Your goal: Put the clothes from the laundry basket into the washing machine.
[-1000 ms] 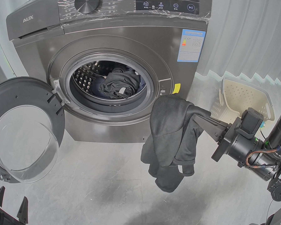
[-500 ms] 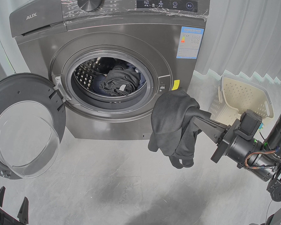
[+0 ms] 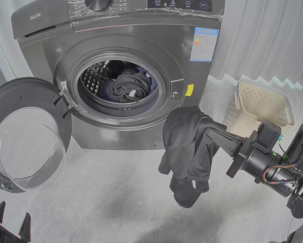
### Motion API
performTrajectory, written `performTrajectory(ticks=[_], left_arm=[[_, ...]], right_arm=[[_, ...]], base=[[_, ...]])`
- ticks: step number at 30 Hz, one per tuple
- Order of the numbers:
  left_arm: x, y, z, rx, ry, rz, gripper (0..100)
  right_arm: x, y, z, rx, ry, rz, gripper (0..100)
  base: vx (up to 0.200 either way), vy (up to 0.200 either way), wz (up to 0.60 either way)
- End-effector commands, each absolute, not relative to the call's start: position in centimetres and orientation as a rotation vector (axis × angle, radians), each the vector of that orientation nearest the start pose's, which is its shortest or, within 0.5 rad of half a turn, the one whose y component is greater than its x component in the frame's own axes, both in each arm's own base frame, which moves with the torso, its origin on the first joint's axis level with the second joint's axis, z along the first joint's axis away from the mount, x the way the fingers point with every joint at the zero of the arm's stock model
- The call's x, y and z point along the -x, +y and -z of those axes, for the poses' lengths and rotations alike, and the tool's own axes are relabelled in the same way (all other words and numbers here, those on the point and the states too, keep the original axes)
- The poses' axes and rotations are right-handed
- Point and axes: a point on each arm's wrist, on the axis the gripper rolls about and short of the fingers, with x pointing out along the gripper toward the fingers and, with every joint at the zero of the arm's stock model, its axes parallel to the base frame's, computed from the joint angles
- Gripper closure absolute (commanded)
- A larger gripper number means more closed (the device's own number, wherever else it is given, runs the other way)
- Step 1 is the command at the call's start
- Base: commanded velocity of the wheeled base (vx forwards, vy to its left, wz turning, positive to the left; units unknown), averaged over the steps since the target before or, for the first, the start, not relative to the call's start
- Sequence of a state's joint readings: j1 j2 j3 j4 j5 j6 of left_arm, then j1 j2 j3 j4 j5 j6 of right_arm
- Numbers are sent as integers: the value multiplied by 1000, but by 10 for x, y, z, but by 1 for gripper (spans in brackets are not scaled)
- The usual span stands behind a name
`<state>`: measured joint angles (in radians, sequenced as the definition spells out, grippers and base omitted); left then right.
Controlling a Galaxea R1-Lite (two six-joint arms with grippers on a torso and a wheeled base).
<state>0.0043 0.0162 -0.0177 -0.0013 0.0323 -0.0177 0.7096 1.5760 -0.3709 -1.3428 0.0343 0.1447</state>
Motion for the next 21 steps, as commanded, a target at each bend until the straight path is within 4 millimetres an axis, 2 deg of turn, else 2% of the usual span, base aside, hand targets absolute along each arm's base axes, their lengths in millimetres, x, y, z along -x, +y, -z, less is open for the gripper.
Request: performTrajectory(ticks=[1,6,12,16,17,18,19,20,21], left_arm=[[22,1,-76,6,8,-38,0],[22,1,-76,-8,8,-37,0],[22,0,-76,-23,5,-20,0],[22,-1,-77,-63,-5,17,0],[24,-1,-85,-47,-51,34,0],[30,-2,-107,-31,-154,52,0],[33,-2,-120,-23,-200,57,0],[38,-3,-146,-18,-265,82,0],[35,-3,-164,-23,-248,134,0]], right_arm=[[-177,158,-177,-184,-77,-767,100],[-184,169,-176,-184,-71,-777,100],[-191,204,-178,-236,-91,-822,100],[-198,220,-181,-277,-149,-816,100],[-201,223,-183,-286,-167,-806,100],[-202,226,-184,-293,-179,-804,100],[-203,226,-184,-297,-183,-803,100],[-203,228,-186,-303,-192,-802,100],[-204,229,-188,-310,-203,-801,100]], base=[[0,0,0],[0,0,0],[0,0,0],[0,0,0],[0,0,0],[0,0,0],[0,0,0],[0,0,0],[0,0,0]])
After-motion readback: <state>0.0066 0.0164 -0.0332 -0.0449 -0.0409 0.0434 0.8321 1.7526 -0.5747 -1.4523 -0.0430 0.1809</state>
